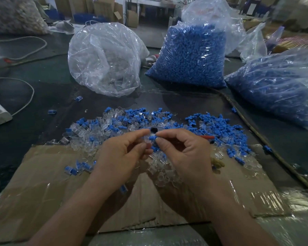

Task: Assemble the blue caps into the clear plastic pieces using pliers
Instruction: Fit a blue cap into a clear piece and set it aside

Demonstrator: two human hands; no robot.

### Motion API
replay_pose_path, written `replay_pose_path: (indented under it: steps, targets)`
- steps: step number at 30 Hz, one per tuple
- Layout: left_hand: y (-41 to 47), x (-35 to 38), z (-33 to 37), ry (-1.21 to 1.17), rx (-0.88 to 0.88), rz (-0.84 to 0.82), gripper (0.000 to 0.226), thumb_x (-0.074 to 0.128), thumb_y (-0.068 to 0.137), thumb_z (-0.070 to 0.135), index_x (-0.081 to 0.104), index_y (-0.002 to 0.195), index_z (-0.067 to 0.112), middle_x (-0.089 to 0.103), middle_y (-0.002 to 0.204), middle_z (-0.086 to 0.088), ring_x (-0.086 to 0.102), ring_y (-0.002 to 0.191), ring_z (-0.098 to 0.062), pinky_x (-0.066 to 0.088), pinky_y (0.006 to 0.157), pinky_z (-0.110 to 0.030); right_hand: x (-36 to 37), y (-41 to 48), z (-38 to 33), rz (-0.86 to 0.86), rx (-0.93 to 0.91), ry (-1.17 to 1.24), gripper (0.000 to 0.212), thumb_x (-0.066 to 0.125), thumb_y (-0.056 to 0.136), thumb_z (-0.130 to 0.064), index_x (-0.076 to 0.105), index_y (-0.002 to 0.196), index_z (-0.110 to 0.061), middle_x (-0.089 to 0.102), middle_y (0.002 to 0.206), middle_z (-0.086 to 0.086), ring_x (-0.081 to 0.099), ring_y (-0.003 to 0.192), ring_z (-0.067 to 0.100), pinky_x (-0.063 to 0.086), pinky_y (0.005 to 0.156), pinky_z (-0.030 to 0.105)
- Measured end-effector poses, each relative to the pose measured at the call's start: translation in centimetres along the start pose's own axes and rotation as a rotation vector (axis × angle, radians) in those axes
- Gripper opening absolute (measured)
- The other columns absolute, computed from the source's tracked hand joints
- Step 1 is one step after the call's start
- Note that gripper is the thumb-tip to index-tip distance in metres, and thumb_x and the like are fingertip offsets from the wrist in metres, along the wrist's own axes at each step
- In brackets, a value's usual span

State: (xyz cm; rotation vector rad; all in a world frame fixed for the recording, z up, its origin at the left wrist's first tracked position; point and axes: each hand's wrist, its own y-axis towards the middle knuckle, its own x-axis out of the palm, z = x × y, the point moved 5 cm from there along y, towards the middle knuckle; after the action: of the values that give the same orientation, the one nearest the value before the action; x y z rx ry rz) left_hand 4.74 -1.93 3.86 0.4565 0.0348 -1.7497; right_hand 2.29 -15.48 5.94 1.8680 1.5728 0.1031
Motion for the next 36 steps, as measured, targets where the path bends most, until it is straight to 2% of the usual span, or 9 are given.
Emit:
replay_pose_path:
  steps: [3, 6, 11, 13, 17, 21, 24, 32, 36]
  targets:
    - [0.0, 0.0, -0.1, -0.095, -0.044, 0.024, 0.032, 0.06, 0.08, 0.001, 0.058, 0.095, 0.03, 0.07, 0.069, 0.003, 0.067, 0.062, -0.003, 0.048, 0.054, -0.009, 0.3, -0.1, 0.0, -0.009, -0.013, -0.039, 0.017, 0.067, 0.078, -0.006, 0.067, 0.093, -0.015, 0.062, 0.077, -0.013, 0.062, 0.075, 0.004, 0.05, 0.063, 0.011]
    - [-0.1, -0.1, 0.0, -0.158, -0.047, 0.063, 0.022, 0.065, 0.077, -0.001, 0.057, 0.082, 0.02, 0.07, 0.074, 0.008, 0.067, 0.058, -0.006, 0.049, 0.051, -0.01, 0.4, 0.0, -0.2, 0.027, -0.058, -0.098, 0.012, 0.068, 0.076, -0.006, 0.071, 0.087, -0.008, 0.063, 0.074, -0.01, 0.062, 0.072, 0.004, 0.049, 0.061, 0.009]
    - [-0.6, 0.1, 0.6, -0.119, 0.005, 0.091, 0.025, 0.069, 0.074, 0.0, 0.06, 0.076, 0.024, 0.069, 0.074, 0.016, 0.066, 0.057, -0.003, 0.048, 0.052, -0.009, 0.5, -0.1, -0.8, 0.071, -0.149, -0.242, 0.008, 0.068, 0.074, -0.012, 0.072, 0.08, -0.009, 0.067, 0.068, -0.003, 0.06, 0.066, 0.007, 0.05, 0.056, 0.018]
    - [-0.6, 0.0, 0.8, -0.109, 0.017, 0.103, 0.028, 0.068, 0.074, -0.001, 0.059, 0.075, 0.025, 0.069, 0.073, 0.018, 0.066, 0.056, -0.002, 0.048, 0.051, -0.008, 0.5, -0.1, -0.7, 0.02, -0.094, -0.192, 0.01, 0.07, 0.074, -0.014, 0.072, 0.084, -0.013, 0.066, 0.068, -0.009, 0.061, 0.066, 0.005, 0.049, 0.055, 0.016]
    - [-0.6, -0.1, 0.7, -0.073, 0.014, 0.094, 0.028, 0.067, 0.076, 0.0, 0.059, 0.076, 0.026, 0.069, 0.076, 0.013, 0.066, 0.057, -0.004, 0.049, 0.052, -0.01, 0.6, -0.1, 0.4, -0.138, 0.178, 0.162, 0.023, 0.072, 0.073, -0.005, 0.066, 0.077, -0.027, 0.065, 0.061, -0.02, 0.062, 0.059, -0.005, 0.045, 0.053, 0.006]
    - [-0.6, -0.1, 0.7, -0.085, 0.008, 0.076, 0.026, 0.066, 0.076, -0.002, 0.059, 0.075, 0.023, 0.069, 0.073, 0.007, 0.066, 0.057, -0.004, 0.049, 0.053, -0.01, 0.6, 0.0, 0.2, -0.171, 0.179, 0.17, 0.023, 0.072, 0.071, -0.007, 0.061, 0.08, -0.026, 0.065, 0.064, -0.022, 0.061, 0.057, -0.006, 0.045, 0.053, 0.006]
    - [-0.6, -0.1, 0.8, -0.099, 0.015, 0.051, 0.024, 0.066, 0.076, -0.002, 0.06, 0.075, 0.021, 0.07, 0.071, 0.002, 0.067, 0.058, -0.006, 0.05, 0.055, -0.012, 0.5, -0.1, 0.3, -0.166, 0.177, 0.191, 0.022, 0.071, 0.073, -0.002, 0.065, 0.075, -0.024, 0.065, 0.063, -0.019, 0.061, 0.057, -0.004, 0.045, 0.054, 0.006]
    - [-0.5, -0.3, 0.8, -0.063, 0.019, 0.037, 0.018, 0.065, 0.076, 0.002, 0.06, 0.073, 0.019, 0.069, 0.071, 0.004, 0.065, 0.054, -0.006, 0.05, 0.052, -0.012, 0.8, -0.2, 0.6, -0.211, 0.211, 0.228, 0.02, 0.072, 0.072, -0.007, 0.066, 0.074, -0.025, 0.068, 0.066, -0.011, 0.062, 0.057, 0.003, 0.049, 0.056, 0.013]
    - [-0.1, -0.6, 0.0, -0.222, -0.107, 0.024, 0.009, 0.064, 0.076, 0.0, 0.061, 0.074, 0.008, 0.068, 0.062, -0.007, 0.065, 0.049, -0.015, 0.05, 0.046, -0.017, 1.1, -0.1, 0.5, -0.252, 0.158, 0.195, 0.028, 0.071, 0.071, -0.007, 0.064, 0.082, -0.032, 0.066, 0.07, -0.019, 0.063, 0.066, -0.003, 0.048, 0.061, 0.009]
